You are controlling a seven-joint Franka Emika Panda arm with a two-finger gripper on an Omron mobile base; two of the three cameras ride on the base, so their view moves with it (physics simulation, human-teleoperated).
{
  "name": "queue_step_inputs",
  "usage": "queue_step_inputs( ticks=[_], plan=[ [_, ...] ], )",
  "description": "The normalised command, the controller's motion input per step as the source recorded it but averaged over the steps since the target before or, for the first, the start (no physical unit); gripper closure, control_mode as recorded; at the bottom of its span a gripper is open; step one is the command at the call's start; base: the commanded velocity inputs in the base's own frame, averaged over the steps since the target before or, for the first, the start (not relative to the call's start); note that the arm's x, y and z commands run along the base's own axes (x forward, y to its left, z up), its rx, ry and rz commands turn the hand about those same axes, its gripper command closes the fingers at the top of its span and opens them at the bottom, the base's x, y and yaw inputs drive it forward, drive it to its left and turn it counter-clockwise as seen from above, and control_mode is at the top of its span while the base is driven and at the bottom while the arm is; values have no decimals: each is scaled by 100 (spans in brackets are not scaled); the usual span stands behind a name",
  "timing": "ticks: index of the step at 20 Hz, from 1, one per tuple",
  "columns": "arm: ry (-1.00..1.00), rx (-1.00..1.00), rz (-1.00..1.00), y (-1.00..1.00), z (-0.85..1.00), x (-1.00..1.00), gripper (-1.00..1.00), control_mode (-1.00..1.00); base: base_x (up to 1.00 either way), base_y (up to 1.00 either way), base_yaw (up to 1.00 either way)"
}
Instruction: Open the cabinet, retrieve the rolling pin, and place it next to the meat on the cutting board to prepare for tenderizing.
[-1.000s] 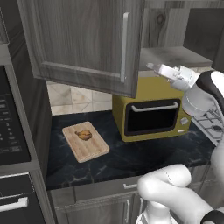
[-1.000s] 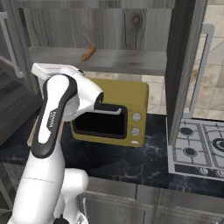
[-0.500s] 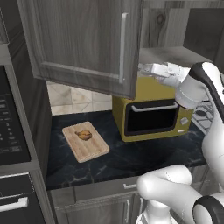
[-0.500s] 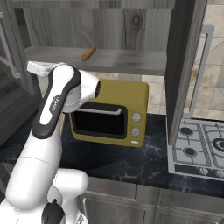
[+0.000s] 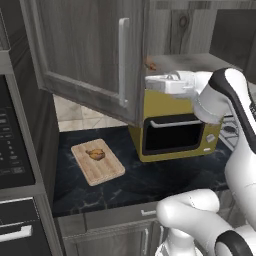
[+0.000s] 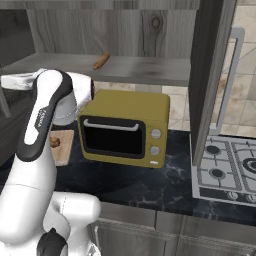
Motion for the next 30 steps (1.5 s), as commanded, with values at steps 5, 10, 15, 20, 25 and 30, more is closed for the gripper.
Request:
queue_step_inputs(
  ticks=[5, 10, 15, 20, 25, 30],
  plan=[
    [-6, -8, 12, 90, -6, -41, -100, -100, 0, 0, 0],
    [-4, -4, 9, 82, -2, -18, -100, -100, 0, 0, 0],
    [-1, -3, 5, 68, -1, -2, -100, -100, 0, 0, 0],
    [0, -3, 0, 54, -3, 2, -100, -100, 0, 0, 0],
    [-1, -18, 4, 55, -30, 2, -100, -100, 0, 0, 0],
    [-12, -17, -1, 20, -12, -10, -100, -100, 0, 0, 0]
  ],
)
